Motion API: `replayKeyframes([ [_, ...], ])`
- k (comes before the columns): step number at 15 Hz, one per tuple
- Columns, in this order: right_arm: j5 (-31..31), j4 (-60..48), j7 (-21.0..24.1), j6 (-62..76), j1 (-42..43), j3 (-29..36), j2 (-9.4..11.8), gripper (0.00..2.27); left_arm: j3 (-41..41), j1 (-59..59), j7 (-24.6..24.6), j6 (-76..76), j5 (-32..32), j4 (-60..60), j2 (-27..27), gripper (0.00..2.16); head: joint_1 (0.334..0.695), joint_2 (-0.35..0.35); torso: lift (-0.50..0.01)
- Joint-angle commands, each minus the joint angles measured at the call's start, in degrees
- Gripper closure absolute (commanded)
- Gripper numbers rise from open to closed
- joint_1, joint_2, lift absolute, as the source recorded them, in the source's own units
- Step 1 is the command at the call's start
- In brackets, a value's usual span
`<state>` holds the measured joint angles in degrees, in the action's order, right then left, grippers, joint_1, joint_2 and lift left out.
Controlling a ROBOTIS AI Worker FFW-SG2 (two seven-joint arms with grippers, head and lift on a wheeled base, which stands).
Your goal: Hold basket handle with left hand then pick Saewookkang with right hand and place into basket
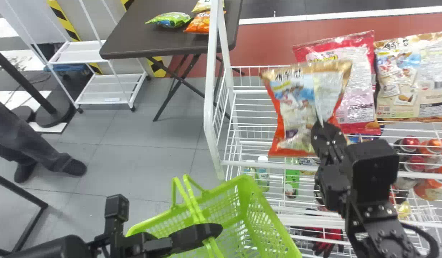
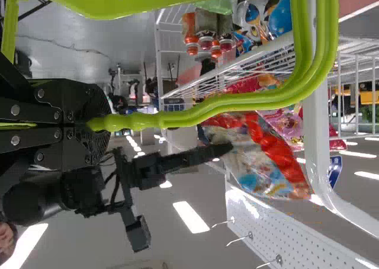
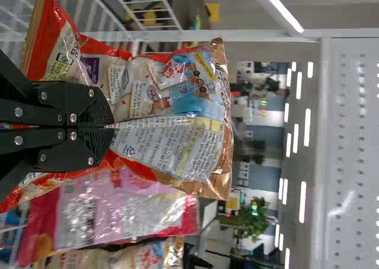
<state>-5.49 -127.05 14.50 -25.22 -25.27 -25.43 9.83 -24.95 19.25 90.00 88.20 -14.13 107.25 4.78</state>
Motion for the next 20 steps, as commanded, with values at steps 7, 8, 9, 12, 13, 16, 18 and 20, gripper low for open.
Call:
replayKeyframes([
  [7,2.3,-7.2,-4.6,-19.0,-6.5,-6.2,5.6,2.24,-0.3,0.1,0.6,1.8,-1.0,1.6,-0.2,2.15,0.695,0.221,-0.019],
  [8,2.4,-5.4,-4.6,-18.5,-5.2,-8.0,5.4,2.24,-0.1,0.2,0.6,1.8,-1.0,1.6,-0.3,2.15,0.695,0.240,-0.019],
  [9,2.5,-4.0,-4.5,-18.0,-4.4,-9.7,4.6,2.24,-0.1,0.2,0.6,1.8,-1.0,1.8,-0.6,2.15,0.695,0.266,-0.019],
  [12,2.5,0.5,-4.2,-22.4,0.0,-15.8,2.9,2.24,-0.1,0.3,0.6,1.8,-1.3,3.1,-0.7,2.15,0.695,0.350,-0.019],
  [13,2.4,2.8,-3.9,-22.6,1.2,-17.4,2.7,2.22,-0.2,0.3,0.6,1.8,-1.5,3.5,-0.7,2.15,0.695,0.350,-0.019],
  [16,2.1,8.0,-3.9,-18.0,2.3,-18.4,2.0,0.22,-0.1,0.4,0.6,1.8,-1.9,3.8,-0.7,2.15,0.695,0.350,-0.019],
  [18,1.6,7.1,-3.0,-9.7,1.2,-15.5,2.0,0.00,0.2,0.6,0.6,1.8,-1.8,3.8,-0.7,2.15,0.695,0.350,-0.019],
  [20,0.6,6.1,-3.0,5.0,-0.7,-11.9,2.3,0.03,0.3,1.0,0.6,1.8,-1.8,3.8,-0.7,2.15,0.695,0.350,-0.019],
])
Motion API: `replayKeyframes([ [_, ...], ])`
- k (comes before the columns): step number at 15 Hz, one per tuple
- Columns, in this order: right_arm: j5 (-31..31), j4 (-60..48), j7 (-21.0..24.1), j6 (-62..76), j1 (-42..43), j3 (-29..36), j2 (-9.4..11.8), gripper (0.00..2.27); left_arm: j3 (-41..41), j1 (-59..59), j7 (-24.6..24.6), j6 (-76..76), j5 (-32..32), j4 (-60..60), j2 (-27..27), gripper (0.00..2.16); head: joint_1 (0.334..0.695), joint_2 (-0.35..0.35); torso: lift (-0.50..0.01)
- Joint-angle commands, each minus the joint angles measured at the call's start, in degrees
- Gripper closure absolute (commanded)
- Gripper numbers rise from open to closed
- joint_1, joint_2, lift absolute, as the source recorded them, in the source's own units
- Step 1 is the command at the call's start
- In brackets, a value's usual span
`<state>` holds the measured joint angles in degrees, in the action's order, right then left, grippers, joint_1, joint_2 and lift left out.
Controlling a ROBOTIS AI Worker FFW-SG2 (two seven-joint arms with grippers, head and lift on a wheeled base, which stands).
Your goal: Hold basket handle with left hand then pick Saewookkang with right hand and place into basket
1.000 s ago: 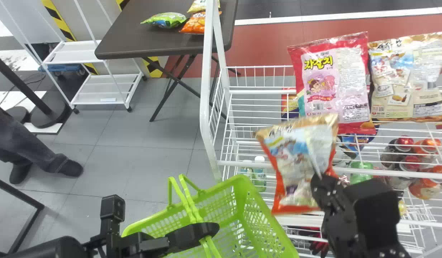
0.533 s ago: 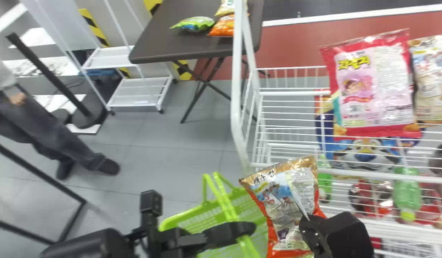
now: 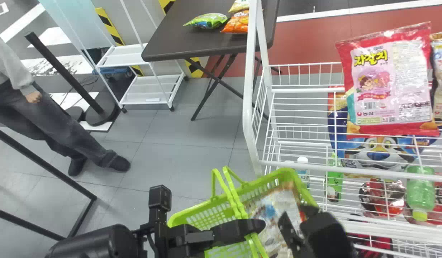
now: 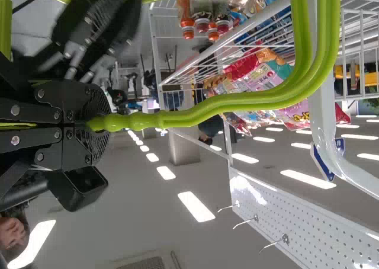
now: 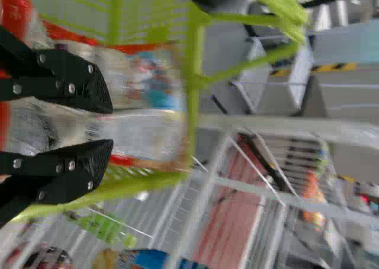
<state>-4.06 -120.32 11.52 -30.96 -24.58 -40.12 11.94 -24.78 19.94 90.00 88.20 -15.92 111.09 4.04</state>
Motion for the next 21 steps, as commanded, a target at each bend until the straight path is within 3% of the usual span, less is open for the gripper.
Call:
replayKeyframes([
  [1,-1.3,-0.7,0.0,15.5,-2.5,4.9,0.3,0.03,0.0,0.5,0.6,1.8,0.0,0.1,0.0,2.15,0.695,0.350,-0.019],
  [4,-1.4,1.2,-0.2,26.4,-7.2,13.0,0.5,0.03,0.0,1.1,0.6,1.8,0.0,0.1,0.0,2.15,0.695,0.346,-0.019],
  [8,3.0,7.3,-3.7,50.2,-14.7,25.9,0.5,0.03,0.9,1.1,0.6,1.8,0.1,0.0,0.0,2.15,0.695,0.206,-0.019],
  [9,4.1,9.8,-5.7,56.3,-16.0,28.6,0.0,0.03,1.2,1.1,0.6,1.8,0.1,0.0,0.0,2.15,0.695,0.124,-0.019],
  [11,6.0,14.7,-8.7,66.9,-17.3,31.7,-0.4,0.03,1.7,1.1,0.6,1.8,0.4,-0.1,-0.1,2.15,0.695,0.057,-0.019],
  [13,7.0,16.6,-8.9,68.6,-18.0,33.4,-0.6,0.03,2.0,1.2,0.6,1.8,0.5,-0.2,-0.3,2.15,0.695,-0.033,-0.019],
  [16,7.8,16.9,-9.0,68.1,-18.3,34.6,-0.9,0.03,2.4,1.2,0.6,1.8,0.6,0.1,-0.4,2.15,0.695,-0.096,-0.019],
  [21,7.8,16.7,-9.0,66.2,-18.6,34.8,-1.5,0.03,2.4,1.6,0.6,1.8,0.6,0.1,-0.5,2.15,0.695,-0.138,-0.019],
])
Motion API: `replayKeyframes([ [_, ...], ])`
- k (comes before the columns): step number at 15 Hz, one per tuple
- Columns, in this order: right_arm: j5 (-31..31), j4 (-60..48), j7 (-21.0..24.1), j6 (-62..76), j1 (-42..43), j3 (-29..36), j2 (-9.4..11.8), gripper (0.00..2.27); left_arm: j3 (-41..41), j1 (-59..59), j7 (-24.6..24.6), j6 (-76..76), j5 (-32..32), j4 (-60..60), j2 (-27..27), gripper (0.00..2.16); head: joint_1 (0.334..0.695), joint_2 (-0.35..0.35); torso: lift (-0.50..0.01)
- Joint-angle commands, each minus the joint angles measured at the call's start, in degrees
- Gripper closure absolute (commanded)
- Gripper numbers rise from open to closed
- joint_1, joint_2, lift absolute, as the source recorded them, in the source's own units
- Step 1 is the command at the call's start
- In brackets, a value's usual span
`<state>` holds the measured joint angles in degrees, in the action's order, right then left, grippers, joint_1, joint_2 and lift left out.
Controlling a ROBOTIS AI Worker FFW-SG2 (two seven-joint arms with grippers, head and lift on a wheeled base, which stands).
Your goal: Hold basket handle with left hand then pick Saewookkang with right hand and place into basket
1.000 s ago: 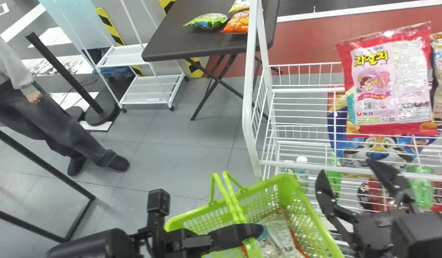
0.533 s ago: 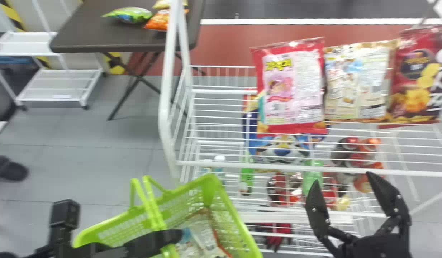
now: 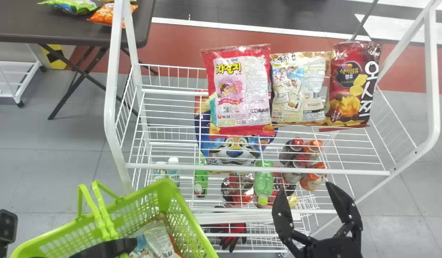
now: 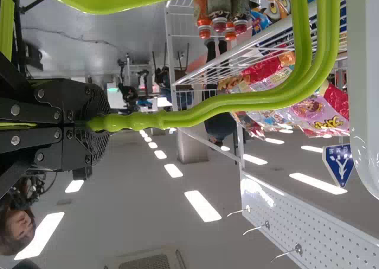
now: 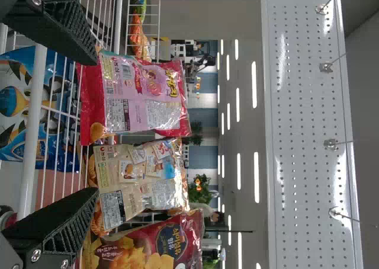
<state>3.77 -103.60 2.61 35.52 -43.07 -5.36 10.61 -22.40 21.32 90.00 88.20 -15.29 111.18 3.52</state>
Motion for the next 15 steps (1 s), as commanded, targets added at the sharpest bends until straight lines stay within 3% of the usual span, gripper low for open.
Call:
replayKeyframes([
  [1,0.0,0.0,0.0,-0.3,-0.2,0.0,-0.2,0.03,0.0,0.3,0.6,1.8,0.0,0.0,0.0,2.15,0.695,-0.139,-0.019],
  [15,0.6,-1.1,0.0,-0.1,-1.4,0.4,-0.5,0.03,0.0,1.4,0.6,1.8,0.0,1.3,-0.4,2.15,0.695,-0.156,-0.019],
])
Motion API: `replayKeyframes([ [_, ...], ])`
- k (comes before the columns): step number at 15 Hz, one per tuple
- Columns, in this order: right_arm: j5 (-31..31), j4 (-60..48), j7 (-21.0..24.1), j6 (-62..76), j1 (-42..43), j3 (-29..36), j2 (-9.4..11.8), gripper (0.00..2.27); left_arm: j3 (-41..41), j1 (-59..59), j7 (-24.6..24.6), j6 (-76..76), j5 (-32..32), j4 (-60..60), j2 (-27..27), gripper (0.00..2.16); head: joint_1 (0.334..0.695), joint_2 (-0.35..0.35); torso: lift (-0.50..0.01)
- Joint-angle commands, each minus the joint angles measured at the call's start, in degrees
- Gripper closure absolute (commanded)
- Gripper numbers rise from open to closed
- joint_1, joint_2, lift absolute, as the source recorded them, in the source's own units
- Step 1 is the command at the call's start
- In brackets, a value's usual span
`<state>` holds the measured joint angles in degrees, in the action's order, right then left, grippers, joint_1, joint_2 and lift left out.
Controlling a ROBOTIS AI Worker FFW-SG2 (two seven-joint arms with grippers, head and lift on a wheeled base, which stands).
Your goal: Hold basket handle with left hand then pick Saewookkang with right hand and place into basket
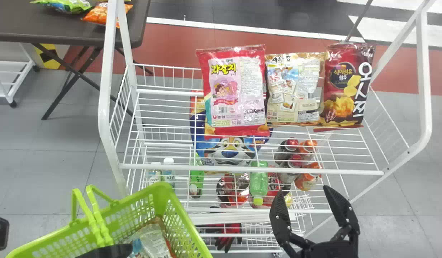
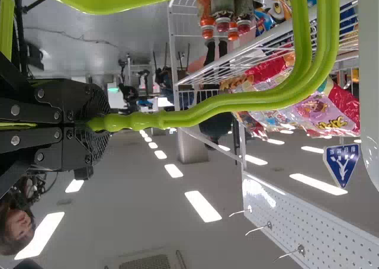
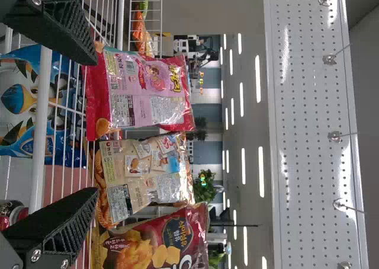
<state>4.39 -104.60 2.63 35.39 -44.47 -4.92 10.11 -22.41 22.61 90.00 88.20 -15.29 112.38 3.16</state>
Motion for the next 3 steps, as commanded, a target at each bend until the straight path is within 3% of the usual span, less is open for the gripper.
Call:
replayKeyframes([
  [1,0.0,-0.1,0.0,0.2,-0.1,0.0,0.0,0.03,0.0,0.1,0.6,1.8,0.0,0.1,-0.1,2.15,0.695,-0.156,-0.019],
  [3,0.3,-0.1,0.0,0.3,-0.1,0.0,0.0,0.03,0.0,0.1,0.6,1.8,0.0,0.1,-0.1,2.15,0.695,-0.157,-0.019],
])
